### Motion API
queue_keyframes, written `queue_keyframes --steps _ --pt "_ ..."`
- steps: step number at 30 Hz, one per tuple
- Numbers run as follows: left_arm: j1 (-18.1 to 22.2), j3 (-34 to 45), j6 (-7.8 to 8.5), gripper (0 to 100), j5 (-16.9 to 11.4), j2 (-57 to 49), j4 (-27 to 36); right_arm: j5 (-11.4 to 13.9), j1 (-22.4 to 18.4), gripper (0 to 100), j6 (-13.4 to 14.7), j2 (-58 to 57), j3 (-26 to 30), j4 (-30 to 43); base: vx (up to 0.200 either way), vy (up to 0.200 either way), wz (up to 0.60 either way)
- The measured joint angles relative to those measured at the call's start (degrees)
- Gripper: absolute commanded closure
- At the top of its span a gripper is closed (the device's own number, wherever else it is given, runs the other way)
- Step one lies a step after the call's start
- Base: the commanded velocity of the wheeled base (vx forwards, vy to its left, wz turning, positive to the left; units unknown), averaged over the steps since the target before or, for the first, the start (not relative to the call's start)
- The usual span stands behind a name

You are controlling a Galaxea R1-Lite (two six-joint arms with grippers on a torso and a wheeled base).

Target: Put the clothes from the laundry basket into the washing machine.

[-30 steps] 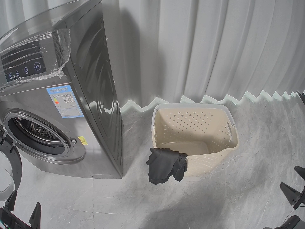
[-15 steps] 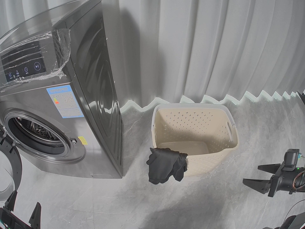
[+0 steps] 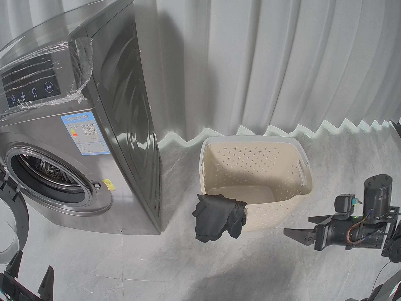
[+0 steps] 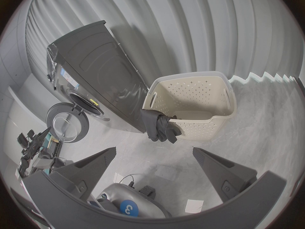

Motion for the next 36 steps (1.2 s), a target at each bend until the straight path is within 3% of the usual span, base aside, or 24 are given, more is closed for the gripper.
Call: queue_keyframes --steps 4,8,15,24,36 --pt "0.00 0.00 -0.02 0 0.00 0.00 0.02 -4.33 3.69 0 2.68 5.72 -0.50 -4.79 0.000 0.000 0.00" --pt "0.00 0.00 -0.05 0 0.00 0.00 0.00 -6.42 5.64 0 3.90 11.42 -1.40 -8.13 0.000 0.000 0.00" --pt "0.00 0.00 -0.09 0 0.00 0.00 0.00 -7.58 7.25 0 5.14 21.57 -2.58 -18.47 0.000 0.000 0.00" --pt "0.00 0.00 -0.09 0 -0.01 0.00 -0.02 -11.07 8.59 0 6.47 36.28 -6.03 -32.16 0.000 0.000 0.00" --pt "0.00 0.00 -0.05 0 0.00 0.00 -0.02 -11.79 9.47 0 7.90 47.14 -16.29 -33.09 0.000 0.000 0.00"
